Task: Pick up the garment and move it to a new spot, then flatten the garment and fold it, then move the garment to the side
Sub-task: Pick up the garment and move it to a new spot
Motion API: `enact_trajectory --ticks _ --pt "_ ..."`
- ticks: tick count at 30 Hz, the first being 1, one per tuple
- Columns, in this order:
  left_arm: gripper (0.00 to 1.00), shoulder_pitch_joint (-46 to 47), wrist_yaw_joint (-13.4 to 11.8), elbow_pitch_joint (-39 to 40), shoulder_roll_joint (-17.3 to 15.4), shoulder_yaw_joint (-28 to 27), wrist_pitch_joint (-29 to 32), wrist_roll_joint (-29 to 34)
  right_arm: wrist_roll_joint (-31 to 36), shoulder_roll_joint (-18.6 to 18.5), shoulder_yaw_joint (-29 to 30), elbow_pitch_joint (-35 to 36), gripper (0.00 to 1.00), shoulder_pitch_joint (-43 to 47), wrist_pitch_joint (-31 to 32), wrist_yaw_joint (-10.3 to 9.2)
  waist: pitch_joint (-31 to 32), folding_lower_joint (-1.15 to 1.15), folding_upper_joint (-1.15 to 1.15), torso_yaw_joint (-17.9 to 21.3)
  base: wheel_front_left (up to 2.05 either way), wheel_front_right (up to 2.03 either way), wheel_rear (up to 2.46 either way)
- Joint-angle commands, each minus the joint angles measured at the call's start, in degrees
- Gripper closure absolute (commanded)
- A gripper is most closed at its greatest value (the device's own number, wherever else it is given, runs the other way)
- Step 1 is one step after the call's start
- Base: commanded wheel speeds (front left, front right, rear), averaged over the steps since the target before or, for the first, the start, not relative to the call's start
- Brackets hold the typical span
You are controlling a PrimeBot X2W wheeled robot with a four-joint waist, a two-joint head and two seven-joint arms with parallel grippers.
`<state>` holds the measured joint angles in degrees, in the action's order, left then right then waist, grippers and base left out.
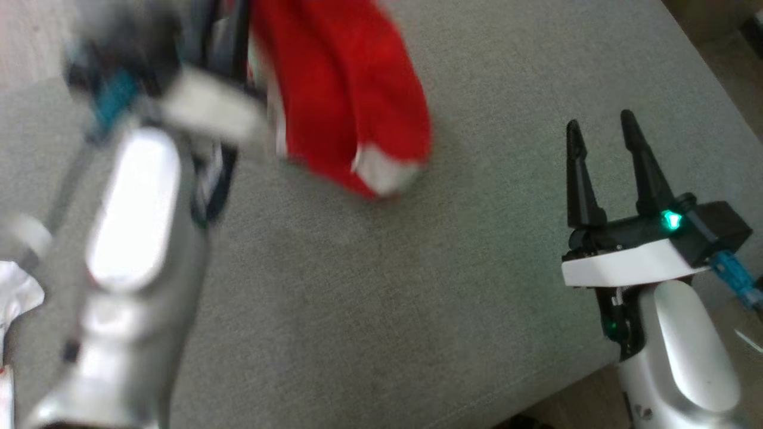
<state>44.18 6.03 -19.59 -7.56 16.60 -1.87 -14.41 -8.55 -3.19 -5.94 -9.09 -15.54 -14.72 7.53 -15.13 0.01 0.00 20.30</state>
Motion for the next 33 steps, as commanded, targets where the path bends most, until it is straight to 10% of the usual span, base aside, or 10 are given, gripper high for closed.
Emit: enact_trajectory --ticks 1,2,3,5,10,18,33 --pt "1.00 -1.96 -0.33 -0.41 -1.64 -1.84 -1.17 -1.05 0.28 0.31 -1.59 1.37 0.00 0.24 -0.28 -0.04 -0.14 -0.01 0.00 -0.22 0.00 0.00 0.00" --pt "1.00 -4.22 -0.45 -2.99 -1.40 -2.11 -2.14 -1.74 0.57 0.31 -1.69 1.01 0.00 0.59 -0.28 -0.04 -0.13 -0.01 0.00 -0.55 0.00 0.00 0.00" --pt "0.76 -6.35 -0.69 -5.58 -1.17 -2.41 -3.35 -2.28 0.90 0.31 -1.80 0.44 0.00 1.03 -0.28 -0.04 -0.05 -0.01 0.00 -1.01 0.00 0.00 0.00" --pt "0.00 -9.99 -1.08 -10.16 -0.34 -2.95 -6.85 -3.25 1.63 0.31 -2.28 -1.03 0.00 1.90 -0.28 -0.04 0.20 -0.01 0.00 -2.31 0.00 0.00 0.00" --pt "0.00 -17.35 -1.05 -15.27 2.30 -3.38 -12.91 -4.33 1.62 0.31 -2.81 -4.10 0.00 4.38 -0.28 -0.04 2.56 -0.01 0.00 -7.51 0.00 0.00 0.00" --pt "0.00 -36.55 -0.16 4.44 4.61 -10.03 -13.11 -4.73 1.24 0.31 -2.61 -6.47 0.00 9.49 -0.28 -0.04 10.81 -0.01 0.00 -15.66 0.00 0.00 0.00" --pt "0.00 -53.00 -10.74 18.81 4.68 -8.12 -13.12 1.88 3.48 0.31 -5.17 -4.46 0.00 16.36 -0.28 -0.04 16.02 -0.01 0.00 -19.09 0.00 0.00 0.00"
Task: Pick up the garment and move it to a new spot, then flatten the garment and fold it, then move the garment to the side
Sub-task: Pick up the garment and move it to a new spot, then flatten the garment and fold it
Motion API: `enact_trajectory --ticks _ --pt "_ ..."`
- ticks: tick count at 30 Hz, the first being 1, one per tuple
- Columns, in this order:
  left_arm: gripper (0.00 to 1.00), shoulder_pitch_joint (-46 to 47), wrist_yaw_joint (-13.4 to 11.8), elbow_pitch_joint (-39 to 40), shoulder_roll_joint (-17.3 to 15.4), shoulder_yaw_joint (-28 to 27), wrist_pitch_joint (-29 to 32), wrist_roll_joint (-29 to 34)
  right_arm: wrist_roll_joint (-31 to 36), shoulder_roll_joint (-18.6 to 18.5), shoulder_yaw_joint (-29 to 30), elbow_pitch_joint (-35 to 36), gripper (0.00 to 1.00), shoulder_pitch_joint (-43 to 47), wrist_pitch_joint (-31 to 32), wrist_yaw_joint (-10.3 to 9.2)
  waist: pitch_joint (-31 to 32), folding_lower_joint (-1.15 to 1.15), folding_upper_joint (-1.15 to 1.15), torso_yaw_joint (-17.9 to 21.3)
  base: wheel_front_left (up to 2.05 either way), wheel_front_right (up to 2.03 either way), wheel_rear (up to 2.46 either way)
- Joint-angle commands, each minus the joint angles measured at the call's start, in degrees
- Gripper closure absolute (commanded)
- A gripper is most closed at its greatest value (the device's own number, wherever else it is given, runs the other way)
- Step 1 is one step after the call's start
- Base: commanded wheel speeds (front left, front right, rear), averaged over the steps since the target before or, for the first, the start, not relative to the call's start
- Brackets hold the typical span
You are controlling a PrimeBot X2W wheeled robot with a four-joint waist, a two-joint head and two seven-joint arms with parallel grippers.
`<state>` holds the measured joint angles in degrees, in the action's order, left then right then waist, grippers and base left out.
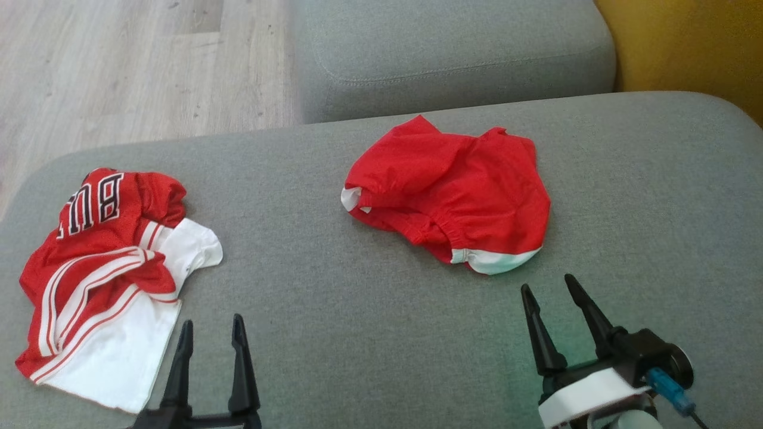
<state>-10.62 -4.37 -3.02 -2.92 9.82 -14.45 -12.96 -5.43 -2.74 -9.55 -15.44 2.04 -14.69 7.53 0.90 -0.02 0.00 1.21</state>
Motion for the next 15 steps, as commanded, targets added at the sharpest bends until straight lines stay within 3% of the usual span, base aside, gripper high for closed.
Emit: enact_trajectory --ticks 1,15 --pt "0.00 1.63 -0.79 2.33 0.03 -1.20 -0.54 0.90 0.53 -0.14 -1.73 1.94 0.00 -1.12 -0.30 -0.04 0.02 0.02 0.00 0.00 0.00 0.00 0.00" --pt "0.00 2.37 -2.38 1.69 0.03 0.94 -0.54 4.11 0.77 -0.14 -0.17 2.60 0.00 -0.85 -0.30 -0.04 -0.57 0.02 0.00 -2.05 0.00 0.00 0.00"
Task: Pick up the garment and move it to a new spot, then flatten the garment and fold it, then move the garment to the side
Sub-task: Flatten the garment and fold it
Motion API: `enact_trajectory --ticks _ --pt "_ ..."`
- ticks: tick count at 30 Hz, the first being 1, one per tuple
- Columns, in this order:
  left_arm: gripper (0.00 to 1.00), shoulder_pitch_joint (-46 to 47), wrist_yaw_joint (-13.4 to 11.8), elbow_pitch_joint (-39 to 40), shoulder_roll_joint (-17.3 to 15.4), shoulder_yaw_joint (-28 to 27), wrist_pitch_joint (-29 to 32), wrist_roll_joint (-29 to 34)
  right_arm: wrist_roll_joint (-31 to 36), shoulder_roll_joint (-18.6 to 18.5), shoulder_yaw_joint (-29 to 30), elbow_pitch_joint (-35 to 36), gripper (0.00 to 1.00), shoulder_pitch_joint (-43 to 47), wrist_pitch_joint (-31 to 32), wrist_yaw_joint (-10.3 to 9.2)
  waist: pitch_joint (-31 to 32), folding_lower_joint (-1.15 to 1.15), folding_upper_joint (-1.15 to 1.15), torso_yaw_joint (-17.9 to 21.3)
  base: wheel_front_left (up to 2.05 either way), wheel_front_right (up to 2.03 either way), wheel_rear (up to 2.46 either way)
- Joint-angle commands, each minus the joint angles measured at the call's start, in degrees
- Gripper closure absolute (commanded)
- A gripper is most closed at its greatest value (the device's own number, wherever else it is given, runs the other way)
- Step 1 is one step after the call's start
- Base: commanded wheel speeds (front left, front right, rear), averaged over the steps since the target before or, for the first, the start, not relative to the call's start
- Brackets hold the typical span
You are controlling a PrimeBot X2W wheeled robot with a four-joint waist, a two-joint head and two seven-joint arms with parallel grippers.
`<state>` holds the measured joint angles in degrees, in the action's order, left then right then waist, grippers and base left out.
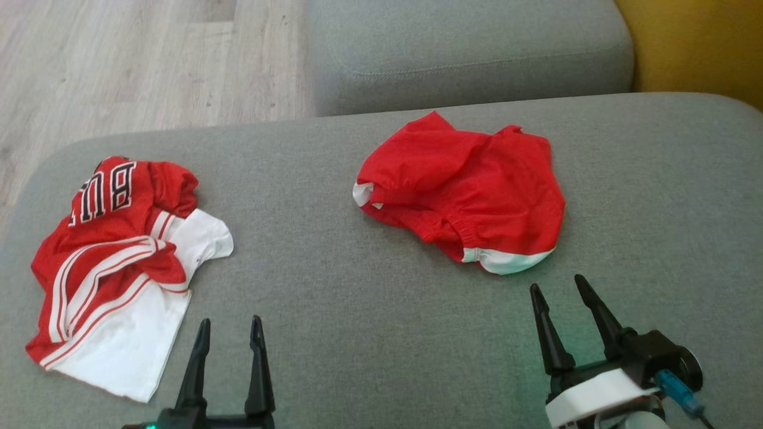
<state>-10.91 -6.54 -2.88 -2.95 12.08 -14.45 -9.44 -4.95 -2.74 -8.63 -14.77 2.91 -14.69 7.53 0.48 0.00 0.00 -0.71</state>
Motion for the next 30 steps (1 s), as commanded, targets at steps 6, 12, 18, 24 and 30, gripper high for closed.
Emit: enact_trajectory --ticks 6,12,18,24,30 --pt "0.00 3.04 -0.30 1.57 0.07 -1.19 -0.54 0.46 0.35 -0.14 -0.69 1.91 0.00 -1.96 -0.30 -0.04 -0.56 0.00 0.00 -0.58 0.00 0.00 0.00" --pt "0.00 3.67 -0.11 2.37 0.07 -0.90 -0.54 0.80 0.15 -0.14 -0.48 1.87 0.00 -2.17 -0.30 -0.04 -0.98 0.00 0.00 -1.07 0.00 0.00 0.00" --pt "0.00 3.71 -0.42 2.73 0.07 -0.86 -0.54 0.99 0.09 -0.14 -0.88 1.62 0.00 -2.55 -0.31 -0.04 -1.19 0.00 0.00 -1.00 0.00 0.00 0.00" --pt "0.00 3.48 -0.53 2.54 0.07 -0.84 -0.54 0.97 -0.18 -0.14 -1.14 1.32 0.00 -2.74 -0.31 -0.04 -1.13 0.00 0.00 -0.78 0.00 0.00 0.00" --pt "0.00 4.15 1.04 2.00 0.07 -0.17 -0.54 0.90 -0.35 -0.14 -1.18 1.67 0.00 -2.78 -0.31 -0.04 -1.56 0.00 0.00 0.20 0.00 0.00 0.00"
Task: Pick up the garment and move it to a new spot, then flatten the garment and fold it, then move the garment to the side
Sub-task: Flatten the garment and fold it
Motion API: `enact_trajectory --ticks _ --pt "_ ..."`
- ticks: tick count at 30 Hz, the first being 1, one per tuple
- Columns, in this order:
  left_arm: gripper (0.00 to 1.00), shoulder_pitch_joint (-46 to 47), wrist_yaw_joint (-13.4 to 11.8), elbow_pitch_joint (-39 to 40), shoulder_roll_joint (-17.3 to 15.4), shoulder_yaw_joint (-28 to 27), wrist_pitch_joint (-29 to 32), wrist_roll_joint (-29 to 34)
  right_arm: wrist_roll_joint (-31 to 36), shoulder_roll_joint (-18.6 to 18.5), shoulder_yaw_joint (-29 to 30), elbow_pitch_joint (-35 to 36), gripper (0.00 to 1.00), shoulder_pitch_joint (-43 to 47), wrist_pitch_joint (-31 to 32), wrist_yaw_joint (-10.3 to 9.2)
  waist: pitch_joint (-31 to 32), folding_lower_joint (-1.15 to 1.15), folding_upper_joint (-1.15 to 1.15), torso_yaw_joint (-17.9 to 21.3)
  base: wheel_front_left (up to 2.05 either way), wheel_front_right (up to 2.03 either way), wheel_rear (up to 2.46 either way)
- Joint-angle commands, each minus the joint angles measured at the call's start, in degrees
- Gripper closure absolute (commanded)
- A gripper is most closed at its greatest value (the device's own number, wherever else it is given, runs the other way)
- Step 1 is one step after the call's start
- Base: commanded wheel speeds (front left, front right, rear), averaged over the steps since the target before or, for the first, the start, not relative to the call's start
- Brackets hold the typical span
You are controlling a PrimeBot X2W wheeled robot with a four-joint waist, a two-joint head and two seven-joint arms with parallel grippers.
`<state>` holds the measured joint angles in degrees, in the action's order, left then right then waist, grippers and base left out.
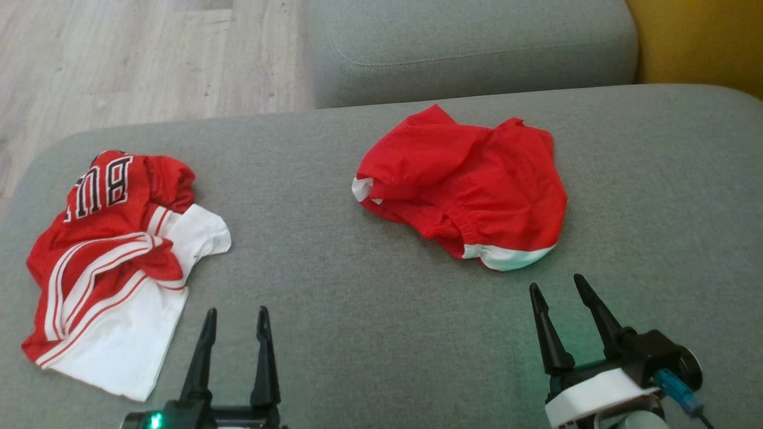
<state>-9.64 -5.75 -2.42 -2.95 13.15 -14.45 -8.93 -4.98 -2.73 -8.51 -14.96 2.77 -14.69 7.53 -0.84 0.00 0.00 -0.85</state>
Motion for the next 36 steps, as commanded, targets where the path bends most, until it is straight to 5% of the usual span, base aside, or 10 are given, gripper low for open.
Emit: enact_trajectory --ticks 1,14,36 --pt "0.00 3.33 0.89 1.28 0.07 -0.91 -0.54 0.50 -0.34 -0.15 -1.32 1.96 0.00 -2.69 -0.31 -0.04 -0.47 0.00 0.00 0.74 0.00 0.00 0.00" --pt "0.00 20.22 9.24 -12.53 0.07 9.33 -0.55 -1.48 0.76 -0.15 -2.33 3.89 0.00 -6.29 -0.31 -0.04 -8.43 0.00 0.00 8.03 0.00 0.00 0.00" --pt "0.00 38.18 12.44 -36.52 0.07 19.91 -0.55 -5.07 -0.02 -0.15 -4.27 4.11 0.00 -8.38 -0.31 -0.04 -14.35 0.00 0.00 18.65 0.00 0.00 0.00"
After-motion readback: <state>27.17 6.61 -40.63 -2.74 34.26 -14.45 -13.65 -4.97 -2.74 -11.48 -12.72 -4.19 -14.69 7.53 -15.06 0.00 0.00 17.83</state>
